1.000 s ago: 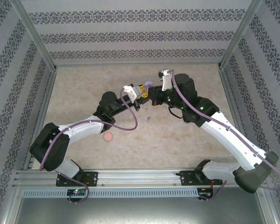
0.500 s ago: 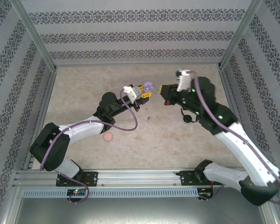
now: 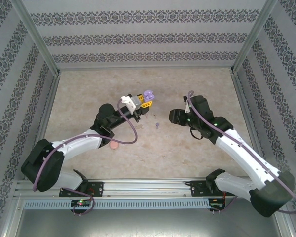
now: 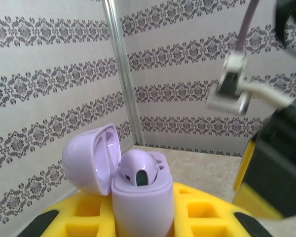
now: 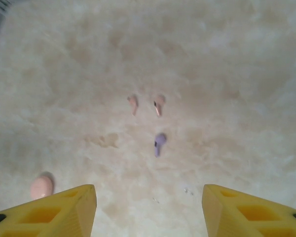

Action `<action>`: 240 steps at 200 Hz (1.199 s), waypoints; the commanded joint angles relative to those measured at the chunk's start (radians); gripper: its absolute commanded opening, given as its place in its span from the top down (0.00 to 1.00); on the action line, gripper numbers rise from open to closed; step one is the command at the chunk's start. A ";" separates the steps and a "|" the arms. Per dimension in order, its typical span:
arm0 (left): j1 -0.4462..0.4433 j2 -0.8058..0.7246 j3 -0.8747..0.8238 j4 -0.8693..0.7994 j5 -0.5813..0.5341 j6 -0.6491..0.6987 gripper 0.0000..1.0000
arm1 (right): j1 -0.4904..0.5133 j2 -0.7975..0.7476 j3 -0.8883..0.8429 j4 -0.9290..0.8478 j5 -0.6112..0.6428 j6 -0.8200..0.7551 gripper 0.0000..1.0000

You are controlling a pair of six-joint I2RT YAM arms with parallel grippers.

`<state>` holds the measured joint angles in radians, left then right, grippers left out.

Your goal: Insert the wireless bluetooth earbuds into the charging case

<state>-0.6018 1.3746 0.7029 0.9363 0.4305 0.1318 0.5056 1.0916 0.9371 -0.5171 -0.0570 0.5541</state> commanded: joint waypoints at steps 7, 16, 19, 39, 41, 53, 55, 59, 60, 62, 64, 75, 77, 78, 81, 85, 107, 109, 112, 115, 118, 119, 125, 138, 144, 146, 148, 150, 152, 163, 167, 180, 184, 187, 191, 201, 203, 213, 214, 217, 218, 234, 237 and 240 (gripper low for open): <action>0.017 -0.061 -0.034 0.051 0.016 -0.023 1.00 | -0.011 0.091 0.010 0.013 -0.005 0.041 0.41; 0.021 -0.069 -0.045 0.058 0.009 -0.024 1.00 | -0.007 0.136 0.016 0.015 -0.017 0.045 0.41; 0.023 -0.072 -0.047 0.060 0.005 -0.024 1.00 | -0.007 0.146 0.019 0.014 -0.018 0.047 0.41; 0.034 -0.087 -0.063 0.068 -0.022 -0.023 1.00 | 0.009 0.252 0.045 0.004 -0.018 0.070 0.41; 0.035 -0.088 -0.064 0.068 -0.025 -0.024 1.00 | 0.011 0.264 0.050 0.003 -0.016 0.073 0.41; 0.041 -0.093 -0.070 0.073 -0.043 -0.024 1.00 | 0.027 0.325 0.074 0.000 -0.012 0.088 0.40; 0.043 -0.095 -0.071 0.073 -0.045 -0.024 1.00 | 0.032 0.335 0.079 0.000 -0.011 0.089 0.40; 0.046 -0.095 -0.074 0.076 -0.047 -0.024 1.00 | 0.039 0.359 0.089 -0.001 -0.009 0.092 0.40; 0.047 -0.095 -0.075 0.077 -0.048 -0.024 1.00 | 0.041 0.363 0.092 -0.002 -0.006 0.094 0.40; 0.048 -0.096 -0.074 0.079 -0.050 -0.025 1.00 | 0.045 0.380 0.098 -0.005 -0.003 0.095 0.40; 0.050 -0.097 -0.076 0.081 -0.052 -0.026 1.00 | 0.048 0.385 0.105 -0.008 0.002 0.099 0.40; 0.056 -0.101 -0.082 0.087 -0.058 -0.029 1.00 | 0.069 0.453 0.141 -0.013 0.016 0.108 0.40; 0.058 -0.101 -0.082 0.089 -0.058 -0.029 1.00 | 0.073 0.466 0.149 -0.014 0.018 0.108 0.40; 0.058 -0.102 -0.083 0.090 -0.058 -0.029 1.00 | 0.075 0.472 0.152 -0.015 0.020 0.109 0.40; 0.059 -0.103 -0.084 0.092 -0.059 -0.030 1.00 | 0.081 0.489 0.163 -0.020 0.029 0.113 0.40; 0.062 -0.103 -0.085 0.094 -0.062 -0.032 1.00 | 0.088 0.512 0.182 -0.027 0.037 0.117 0.40; 0.072 -0.112 -0.095 0.104 -0.075 -0.037 1.00 | 0.120 0.633 0.267 -0.063 0.094 0.143 0.41; 0.073 -0.113 -0.097 0.106 -0.077 -0.037 1.00 | 0.122 0.645 0.273 -0.066 0.098 0.145 0.41; 0.074 -0.115 -0.099 0.105 -0.079 -0.037 1.00 | 0.124 0.659 0.283 -0.070 0.103 0.148 0.41; 0.074 -0.116 -0.101 0.107 -0.081 -0.037 1.00 | 0.127 0.673 0.290 -0.073 0.110 0.153 0.41; 0.077 -0.117 -0.102 0.109 -0.083 -0.037 1.00 | 0.129 0.688 0.299 -0.079 0.115 0.159 0.42; 0.076 -0.119 -0.102 0.109 -0.083 -0.037 1.00 | 0.128 0.692 0.301 -0.080 0.117 0.159 0.42; 0.080 -0.122 -0.106 0.111 -0.086 -0.036 1.00 | 0.129 0.719 0.317 -0.088 0.124 0.170 0.42; 0.087 -0.132 -0.113 0.115 -0.089 -0.035 1.00 | 0.133 0.761 0.337 -0.094 0.142 0.185 0.44; 0.090 -0.136 -0.116 0.116 -0.090 -0.035 1.00 | 0.135 0.777 0.342 -0.091 0.146 0.191 0.45; 0.091 -0.137 -0.117 0.115 -0.089 -0.035 1.00 | 0.135 0.781 0.343 -0.090 0.145 0.191 0.45; 0.092 -0.139 -0.118 0.115 -0.089 -0.035 1.00 | 0.134 0.785 0.344 -0.089 0.147 0.192 0.46; 0.094 -0.140 -0.119 0.115 -0.091 -0.036 1.00 | 0.135 0.790 0.346 -0.086 0.145 0.193 0.46; 0.095 -0.142 -0.119 0.115 -0.090 -0.036 1.00 | 0.137 0.794 0.347 -0.085 0.145 0.193 0.46; 0.100 -0.147 -0.124 0.116 -0.091 -0.036 1.00 | 0.137 0.818 0.361 -0.084 0.144 0.193 0.47; 0.102 -0.149 -0.124 0.116 -0.089 -0.035 1.00 | 0.139 0.826 0.366 -0.084 0.146 0.193 0.48; 0.107 -0.152 -0.130 0.121 -0.090 -0.035 1.00 | 0.144 0.849 0.381 -0.088 0.148 0.191 0.48; 0.109 -0.152 -0.131 0.123 -0.089 -0.037 1.00 | 0.143 0.855 0.386 -0.087 0.149 0.191 0.49; 0.109 -0.151 -0.131 0.124 -0.088 -0.037 1.00 | 0.144 0.859 0.389 -0.087 0.150 0.191 0.49; 0.111 -0.151 -0.134 0.125 -0.088 -0.037 1.00 | 0.146 0.864 0.392 -0.087 0.150 0.190 0.50; 0.114 -0.151 -0.134 0.126 -0.086 -0.037 1.00 | 0.146 0.875 0.400 -0.088 0.153 0.190 0.50; 0.114 -0.151 -0.135 0.125 -0.086 -0.037 1.00 | 0.146 0.877 0.402 -0.089 0.153 0.190 0.50; 0.117 -0.150 -0.136 0.127 -0.085 -0.037 1.00 | 0.146 0.886 0.410 -0.090 0.154 0.190 0.51; 0.117 -0.150 -0.136 0.127 -0.085 -0.037 1.00 | 0.145 0.887 0.411 -0.090 0.156 0.190 0.51; 0.116 -0.150 -0.137 0.128 -0.084 -0.038 1.00 | 0.145 0.890 0.414 -0.090 0.156 0.190 0.52; 0.116 -0.150 -0.137 0.128 -0.084 -0.038 1.00 | 0.146 0.891 0.414 -0.090 0.157 0.190 0.52; 0.120 -0.145 -0.139 0.134 -0.082 -0.040 1.00 | 0.146 0.906 0.430 -0.096 0.164 0.189 0.53; 0.120 -0.145 -0.139 0.136 -0.081 -0.040 1.00 | 0.146 0.909 0.432 -0.096 0.163 0.188 0.53; 0.121 -0.144 -0.139 0.136 -0.081 -0.040 1.00 | 0.146 0.912 0.435 -0.098 0.164 0.188 0.54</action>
<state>-0.4953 1.2434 0.5724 1.0016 0.3458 0.1066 0.6395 1.9724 1.3319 -0.5873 0.0704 0.7311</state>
